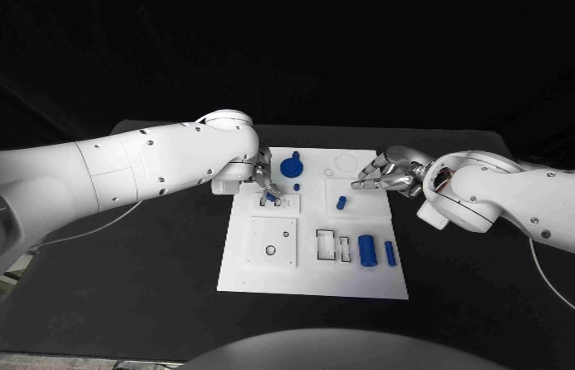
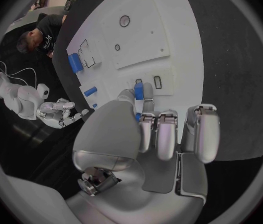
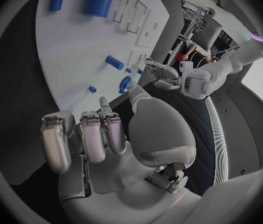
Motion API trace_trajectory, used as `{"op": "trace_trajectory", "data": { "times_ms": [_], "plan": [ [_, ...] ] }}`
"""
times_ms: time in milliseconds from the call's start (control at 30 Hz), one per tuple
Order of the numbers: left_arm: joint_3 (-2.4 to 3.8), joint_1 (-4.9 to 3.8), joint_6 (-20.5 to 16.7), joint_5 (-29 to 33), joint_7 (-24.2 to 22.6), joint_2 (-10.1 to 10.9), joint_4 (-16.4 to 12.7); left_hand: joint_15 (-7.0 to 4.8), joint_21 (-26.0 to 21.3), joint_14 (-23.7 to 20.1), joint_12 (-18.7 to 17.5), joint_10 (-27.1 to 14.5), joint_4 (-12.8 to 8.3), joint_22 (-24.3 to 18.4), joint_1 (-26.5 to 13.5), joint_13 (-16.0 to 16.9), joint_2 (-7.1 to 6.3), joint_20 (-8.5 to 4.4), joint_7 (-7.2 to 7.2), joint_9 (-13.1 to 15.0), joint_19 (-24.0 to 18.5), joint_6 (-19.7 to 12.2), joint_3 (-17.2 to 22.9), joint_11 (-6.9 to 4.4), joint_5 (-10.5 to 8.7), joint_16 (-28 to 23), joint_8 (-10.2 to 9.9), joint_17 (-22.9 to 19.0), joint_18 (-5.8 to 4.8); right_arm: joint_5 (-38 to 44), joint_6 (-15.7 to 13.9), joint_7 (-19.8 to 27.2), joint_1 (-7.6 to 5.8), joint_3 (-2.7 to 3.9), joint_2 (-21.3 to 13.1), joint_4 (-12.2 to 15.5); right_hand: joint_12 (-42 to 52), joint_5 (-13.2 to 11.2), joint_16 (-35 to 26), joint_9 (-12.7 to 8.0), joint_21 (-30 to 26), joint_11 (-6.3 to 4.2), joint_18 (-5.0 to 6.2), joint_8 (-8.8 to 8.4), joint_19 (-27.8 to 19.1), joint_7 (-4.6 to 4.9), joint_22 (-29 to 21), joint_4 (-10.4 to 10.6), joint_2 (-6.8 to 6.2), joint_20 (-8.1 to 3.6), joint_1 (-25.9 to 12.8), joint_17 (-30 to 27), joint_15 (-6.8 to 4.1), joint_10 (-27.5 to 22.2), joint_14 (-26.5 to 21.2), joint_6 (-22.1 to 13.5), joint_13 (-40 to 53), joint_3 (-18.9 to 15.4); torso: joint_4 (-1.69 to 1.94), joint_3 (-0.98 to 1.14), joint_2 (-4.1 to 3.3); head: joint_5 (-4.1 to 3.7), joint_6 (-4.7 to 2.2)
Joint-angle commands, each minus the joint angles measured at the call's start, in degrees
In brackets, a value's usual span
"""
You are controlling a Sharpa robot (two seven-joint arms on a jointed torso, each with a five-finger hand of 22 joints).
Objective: Assemble the parts on the task board
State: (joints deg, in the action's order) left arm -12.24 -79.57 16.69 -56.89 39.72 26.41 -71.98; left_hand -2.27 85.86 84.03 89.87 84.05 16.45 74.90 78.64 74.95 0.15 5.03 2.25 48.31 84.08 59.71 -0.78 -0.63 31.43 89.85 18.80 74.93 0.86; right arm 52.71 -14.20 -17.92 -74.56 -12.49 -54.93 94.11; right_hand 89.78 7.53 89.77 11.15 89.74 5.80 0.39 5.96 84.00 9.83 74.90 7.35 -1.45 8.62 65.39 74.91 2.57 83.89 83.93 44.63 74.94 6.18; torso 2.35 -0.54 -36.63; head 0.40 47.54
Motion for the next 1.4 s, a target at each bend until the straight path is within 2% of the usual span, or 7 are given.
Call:
{"op": "trace_trajectory", "data": {
  "times_ms": [33,467,833,1400],
  "plan": [
    [-0.01,-0.02,0.80,-0.39,2.18,-0.59,0.31,-0.48,-0.31,5.97,0.13,5.95,0.30,13.20,-0.48,15.05,-0.02,-0.42,-0.54,0.04,0.52,1.06,0.08,-0.51,-0.43,0.15,-0.18,15.07,0.56,0.54,0.66,-0.03,0.04,-0.02,0.06,0.06,0.22,0.25,0.23,0.07,0.26,0.33,-0.39,0.18,6.00,0.36,15.10,0.02,0.62,0.40,0.08,15.09,0.31,6.11,6.07,0.08,15.06,-0.29,0.00,-0.02,-0.02,-0.11,0.00],
    [-0.06,0.36,1.47,-0.99,2.37,-2.21,1.45,-0.51,-0.37,5.97,0.13,5.95,0.15,13.18,-0.39,15.05,0.44,-0.44,-0.63,0.06,0.47,1.13,0.57,-0.58,-1.07,0.15,-0.36,15.07,0.57,0.54,0.61,-0.01,0.04,-0.02,0.14,0.07,0.22,0.25,0.23,0.07,0.26,0.33,-0.39,0.18,6.00,0.36,15.10,0.02,0.62,0.40,0.08,15.09,0.31,6.11,6.07,0.08,15.06,-0.29,0.07,0.00,0.04,-0.09,-0.09],
    [-0.07,0.55,2.43,-3.60,3.63,-2.53,1.55,-0.54,-0.18,5.97,0.13,5.95,0.08,13.26,-0.22,15.05,0.46,-0.44,-0.68,0.10,0.70,1.25,0.76,-0.62,-1.28,0.15,-0.36,15.07,0.51,0.54,0.62,0.02,0.04,-0.02,0.21,0.02,0.22,0.31,0.23,0.11,0.26,0.49,-0.39,0.27,6.00,0.47,15.10,0.09,0.73,0.51,0.11,15.09,0.47,6.11,6.07,0.06,15.06,-0.39,0.08,-0.06,0.01,0.07,0.00],
    [-0.08,0.79,3.72,-4.42,5.23,-3.14,1.78,-0.61,-0.15,5.97,0.13,5.95,0.25,13.28,-0.52,15.05,0.59,-0.42,-0.65,0.15,0.75,1.52,0.94,-0.62,-1.58,0.15,-0.37,15.07,0.50,0.39,0.67,0.03,0.05,-0.02,0.24,0.08,0.22,0.31,0.23,0.11,0.26,0.49,-0.39,0.27,6.00,0.47,15.10,0.09,0.73,0.51,0.11,15.09,0.47,6.11,6.07,0.06,15.06,-0.39,0.06,-0.01,0.04,0.15,0.25]
  ]
}}
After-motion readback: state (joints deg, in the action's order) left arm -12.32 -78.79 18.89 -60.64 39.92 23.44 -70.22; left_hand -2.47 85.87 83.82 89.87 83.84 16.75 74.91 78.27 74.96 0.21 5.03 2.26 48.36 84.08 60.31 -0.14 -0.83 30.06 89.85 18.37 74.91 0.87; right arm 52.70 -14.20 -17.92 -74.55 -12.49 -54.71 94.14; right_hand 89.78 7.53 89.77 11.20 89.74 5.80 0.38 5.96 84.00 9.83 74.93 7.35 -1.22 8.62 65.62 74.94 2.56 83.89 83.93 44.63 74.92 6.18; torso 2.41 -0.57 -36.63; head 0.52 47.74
